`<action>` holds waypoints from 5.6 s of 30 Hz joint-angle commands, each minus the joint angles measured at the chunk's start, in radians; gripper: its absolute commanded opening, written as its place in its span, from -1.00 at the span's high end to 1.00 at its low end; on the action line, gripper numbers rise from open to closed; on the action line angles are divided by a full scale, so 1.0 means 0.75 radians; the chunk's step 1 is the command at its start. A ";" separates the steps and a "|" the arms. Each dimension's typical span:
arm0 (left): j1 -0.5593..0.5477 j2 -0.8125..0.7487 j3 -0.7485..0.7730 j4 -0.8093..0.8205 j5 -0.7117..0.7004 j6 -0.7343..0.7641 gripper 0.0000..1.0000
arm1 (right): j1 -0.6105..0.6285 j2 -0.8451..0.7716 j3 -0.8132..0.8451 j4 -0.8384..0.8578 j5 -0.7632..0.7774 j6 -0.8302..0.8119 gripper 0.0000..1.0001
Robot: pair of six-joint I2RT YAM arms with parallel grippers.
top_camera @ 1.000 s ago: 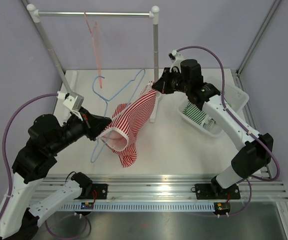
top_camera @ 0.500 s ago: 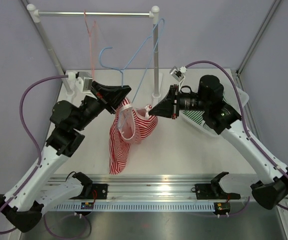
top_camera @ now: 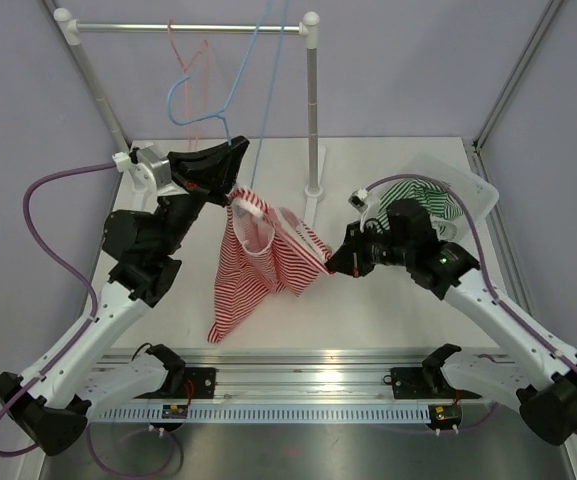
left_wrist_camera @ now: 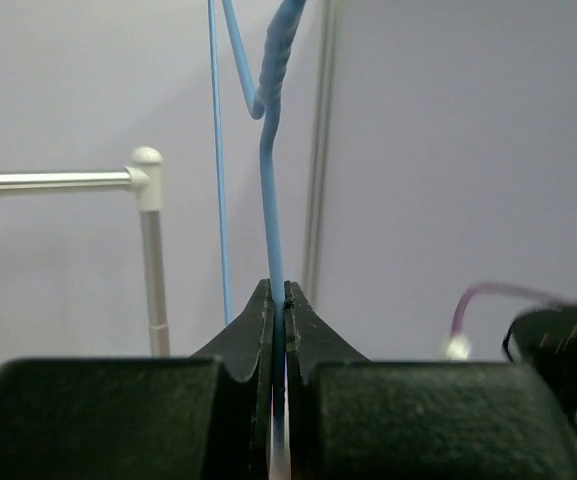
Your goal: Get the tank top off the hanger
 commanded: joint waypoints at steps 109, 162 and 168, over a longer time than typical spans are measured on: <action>0.521 -0.802 -0.328 -1.494 -0.535 -0.113 -0.98 | 0.552 1.414 0.479 0.134 0.940 -0.067 -0.84; 0.420 -0.841 -0.344 -1.496 -0.498 -0.092 -0.98 | -0.614 0.747 0.033 0.314 1.239 0.377 1.00; 0.406 -0.859 -0.344 -1.506 -0.506 -0.094 -0.98 | -0.741 0.962 0.126 0.173 1.042 0.412 1.00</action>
